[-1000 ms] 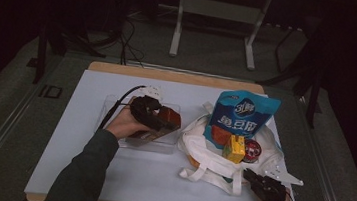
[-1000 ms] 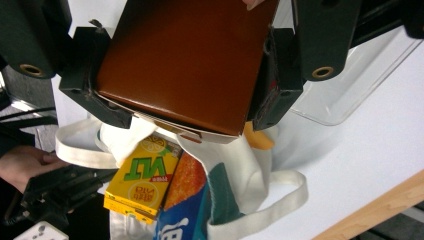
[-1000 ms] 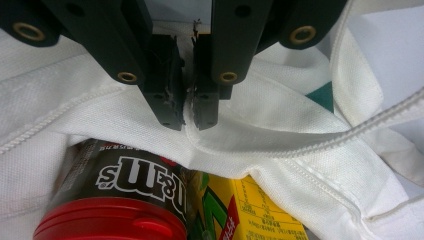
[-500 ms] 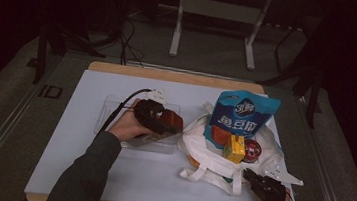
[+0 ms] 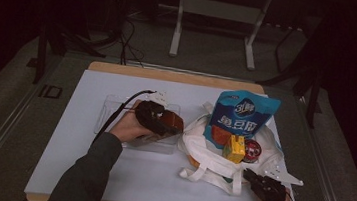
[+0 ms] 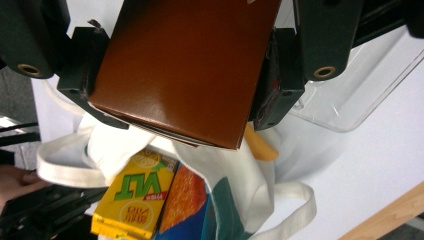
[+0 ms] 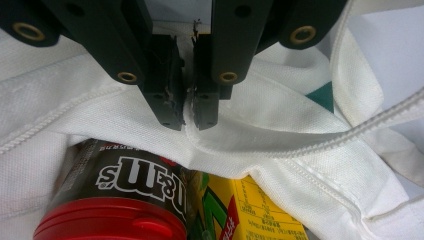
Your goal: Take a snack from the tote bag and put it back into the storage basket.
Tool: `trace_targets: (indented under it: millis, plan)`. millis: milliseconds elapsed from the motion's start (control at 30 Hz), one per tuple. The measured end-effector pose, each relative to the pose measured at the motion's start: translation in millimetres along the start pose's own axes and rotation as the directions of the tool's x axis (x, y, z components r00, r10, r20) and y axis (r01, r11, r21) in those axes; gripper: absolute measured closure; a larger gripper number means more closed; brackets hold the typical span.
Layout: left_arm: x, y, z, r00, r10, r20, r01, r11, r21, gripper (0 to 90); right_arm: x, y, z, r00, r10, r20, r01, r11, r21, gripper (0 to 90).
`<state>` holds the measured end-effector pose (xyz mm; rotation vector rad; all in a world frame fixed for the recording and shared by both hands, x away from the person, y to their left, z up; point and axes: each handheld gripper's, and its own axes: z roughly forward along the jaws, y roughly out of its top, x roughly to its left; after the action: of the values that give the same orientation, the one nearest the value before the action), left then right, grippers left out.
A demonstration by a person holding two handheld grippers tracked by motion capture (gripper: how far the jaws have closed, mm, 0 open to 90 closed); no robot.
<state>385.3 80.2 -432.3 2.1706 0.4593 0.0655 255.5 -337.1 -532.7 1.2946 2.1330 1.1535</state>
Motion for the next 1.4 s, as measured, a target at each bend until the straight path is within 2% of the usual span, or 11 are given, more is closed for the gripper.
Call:
trace_targets:
  millis: [67, 133, 233, 467, 633, 733, 967, 1267, 1400]
  plan:
    - [0.0, 0.0, 0.0, 1.0, 0.0, 0.0, 0.0, 1.0, 0.0, 34.9, 0.0, 0.0, 0.0, 1.0, 0.0, 0.0, 0.0, 1.0, 0.0, 82.6]
    - [-2.9, -1.9, 5.6, 0.9997, 0.024, -0.002, -0.024, 0.9988, 0.043, 34.5, -0.1, 0.0, 0.0, 1.0, 0.0, 0.0, 0.0, 1.0, 0.0, 82.6]
    - [-4.0, -4.5, 8.2, 0.9993, 0.035, -0.012, -0.033, 0.9956, 0.087, 34.1, -0.2, -0.1, 0.0, 1.0, 0.0, -0.001, 0.0, 1.0, -0.001, 82.6]
    - [-5.2, -7.6, 2.8, 0.9992, 0.036, -0.018, -0.034, 0.9943, 0.101, 33.3, -0.1, 0.0, 0.0, 1.0, 0.0, 0.0, 0.0, 1.0, -0.001, 82.5]
    - [-4.5, -10.2, 2.3, 0.9988, 0.042, -0.026, -0.038, 0.9909, 0.129, 32.8, 0.2, 0.0, 0.0, 1.0, 0.0, 0.002, 0.0, 1.0, 0.0, 82.5]
    - [-4.6, -13.3, 3.8, 0.9992, 0.029, -0.026, -0.025, 0.9895, 0.142, 31.7, 0.0, -0.1, 0.0, 1.0, 0.001, 0.001, -0.001, 1.0, -0.001, 82.5]
    - [-8.2, -16.9, 12.0, 0.9968, 0.059, -0.053, -0.047, 0.9778, 0.204, 30.2, 0.0, -0.1, -0.1, 1.0, 0.002, 0.001, -0.002, 1.0, 0.0, 82.5]
    - [-11.9, -15.2, 14.5, 0.9968, 0.051, -0.061, -0.039, 0.9802, 0.194, 27.1, -0.1, -0.1, 0.0, 1.0, 0.002, 0.0, -0.002, 1.0, -0.001, 82.5]
    - [-18.4, -11.1, 14.7, 0.9948, 0.073, -0.071, -0.059, 0.9818, 0.18, 25.3, -0.1, -0.1, 0.0, 1.0, 0.002, 0.0, -0.002, 1.0, -0.001, 82.5]
